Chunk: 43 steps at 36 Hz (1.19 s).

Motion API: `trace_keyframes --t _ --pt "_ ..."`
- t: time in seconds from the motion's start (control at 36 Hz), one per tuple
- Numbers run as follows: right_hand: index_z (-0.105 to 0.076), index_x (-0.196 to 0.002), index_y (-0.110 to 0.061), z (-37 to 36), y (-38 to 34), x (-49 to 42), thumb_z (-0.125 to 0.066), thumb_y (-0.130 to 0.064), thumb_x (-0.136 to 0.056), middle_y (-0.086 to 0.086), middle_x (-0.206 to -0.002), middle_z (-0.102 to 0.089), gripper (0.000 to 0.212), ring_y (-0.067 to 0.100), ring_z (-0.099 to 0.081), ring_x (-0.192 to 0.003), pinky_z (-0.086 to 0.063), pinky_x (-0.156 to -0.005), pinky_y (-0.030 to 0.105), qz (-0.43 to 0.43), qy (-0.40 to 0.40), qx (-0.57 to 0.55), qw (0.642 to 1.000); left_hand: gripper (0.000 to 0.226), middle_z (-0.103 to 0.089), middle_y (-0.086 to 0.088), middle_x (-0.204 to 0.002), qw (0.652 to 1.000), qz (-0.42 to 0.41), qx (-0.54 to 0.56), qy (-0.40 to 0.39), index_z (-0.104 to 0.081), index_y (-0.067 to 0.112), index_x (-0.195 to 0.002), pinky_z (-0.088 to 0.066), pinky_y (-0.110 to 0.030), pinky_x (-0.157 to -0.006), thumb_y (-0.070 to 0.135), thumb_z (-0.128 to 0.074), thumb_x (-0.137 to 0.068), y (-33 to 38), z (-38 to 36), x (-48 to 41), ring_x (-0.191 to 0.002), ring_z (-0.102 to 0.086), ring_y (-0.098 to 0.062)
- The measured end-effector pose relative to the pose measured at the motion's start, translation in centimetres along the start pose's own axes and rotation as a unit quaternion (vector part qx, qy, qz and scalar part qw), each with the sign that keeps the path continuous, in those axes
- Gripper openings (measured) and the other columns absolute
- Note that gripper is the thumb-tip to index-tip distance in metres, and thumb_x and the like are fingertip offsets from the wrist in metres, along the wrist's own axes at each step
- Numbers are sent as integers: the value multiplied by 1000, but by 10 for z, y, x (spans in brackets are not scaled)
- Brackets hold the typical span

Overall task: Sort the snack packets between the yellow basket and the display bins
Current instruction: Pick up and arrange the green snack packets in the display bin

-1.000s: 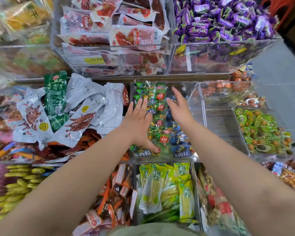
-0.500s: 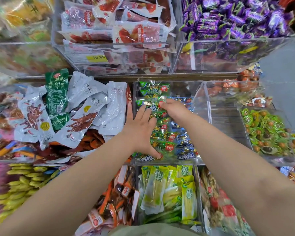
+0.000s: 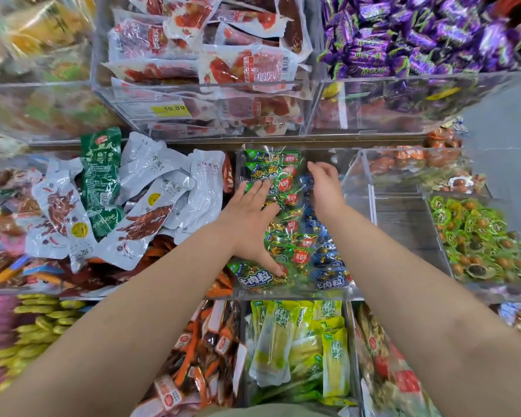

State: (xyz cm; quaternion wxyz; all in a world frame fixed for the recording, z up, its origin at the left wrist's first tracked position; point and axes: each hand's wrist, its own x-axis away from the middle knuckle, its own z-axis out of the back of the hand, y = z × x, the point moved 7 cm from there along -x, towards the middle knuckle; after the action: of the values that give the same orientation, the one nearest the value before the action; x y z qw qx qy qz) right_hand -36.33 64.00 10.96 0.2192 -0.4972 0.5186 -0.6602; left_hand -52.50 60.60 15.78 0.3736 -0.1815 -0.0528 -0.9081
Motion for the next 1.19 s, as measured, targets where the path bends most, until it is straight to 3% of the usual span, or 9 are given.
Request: trace_keyframes --t 0.14,0.22,0.39,0.53,0.72,0.83,0.89,1.06,1.19 --pt "-46 -137 -17 -24 23 3 -39 -55 -92 6 -137 -50 59 26 -49 -122 -37 -105 44 -118 -72 82 987 139 20 -18 -157 1000 7 8 1 -11 22 -150 23 -47 -111 94 -54 -39 0 -5 -1 -144 23 -31" --pt "-50 -132 -13 -28 15 4 -33 -55 -95 6 -125 -57 58 23 -55 -106 -41 -95 36 -106 -70 140 982 143 25 -19 -155 1000 19 -7 -16 0 27 -151 20 -50 -112 96 -53 -38 1 -8 -4 -143 26 -33" --pt "-46 -137 -16 -12 -8 7 -31 -46 -99 7 -139 -48 51 26 -46 -124 -36 -105 38 -47 -40 185 981 149 31 -19 -153 999 35 -24 -34 17 30 -149 18 -51 -113 97 -52 -35 3 -4 -6 -141 30 -34" --pt "-51 -133 -17 33 -5 48 -41 -41 -97 0 -137 -51 45 16 -48 -116 -30 -91 25 32 -4 178 984 146 38 -20 -149 999 44 -12 0 29 35 -143 26 -53 -106 94 -55 -40 9 -3 10 -131 44 -33" --pt "-53 -133 -13 57 51 119 -42 -29 -100 0 -135 -53 39 9 -47 -120 -31 -96 15 26 -88 217 972 143 30 -14 -154 1000 7 -6 12 34 26 -142 24 -50 -105 81 -64 -54 44 -6 35 -132 40 -26" --pt "-60 -126 -17 58 45 124 -58 -23 -92 -5 -120 -60 34 4 -55 -107 -40 -92 17 24 -122 208 970 129 24 -14 -157 999 37 -15 20 28 20 -146 22 -51 -108 77 -57 -68 53 -1 39 -143 27 -30" --pt "-66 -117 -16 55 34 119 -65 -22 -88 -5 -102 -67 30 -1 -61 -85 -46 -73 11 38 -130 229 964 123 20 -14 -158 998 52 -28 32 23 17 -148 19 -54 -109 73 -56 -72 56 4 39 -145 23 -31" --pt "-69 -72 -21 15 5 112 -69 -10 -83 -17 -59 -59 16 -6 -51 -54 -37 -51 6 112 -168 281 938 122 13 -13 -160 996 53 29 63 23 15 -148 13 -45 -114 59 -63 -75 60 1 36 -146 17 -30" --pt "-70 -105 -17 17 4 110 -66 -20 -86 -10 -93 -66 20 5 -60 -87 -46 -80 18 105 -161 283 940 135 22 -2 -159 989 83 118 43 31 15 -145 9 -52 -115 69 -65 -66 44 -13 33 -145 22 -24"
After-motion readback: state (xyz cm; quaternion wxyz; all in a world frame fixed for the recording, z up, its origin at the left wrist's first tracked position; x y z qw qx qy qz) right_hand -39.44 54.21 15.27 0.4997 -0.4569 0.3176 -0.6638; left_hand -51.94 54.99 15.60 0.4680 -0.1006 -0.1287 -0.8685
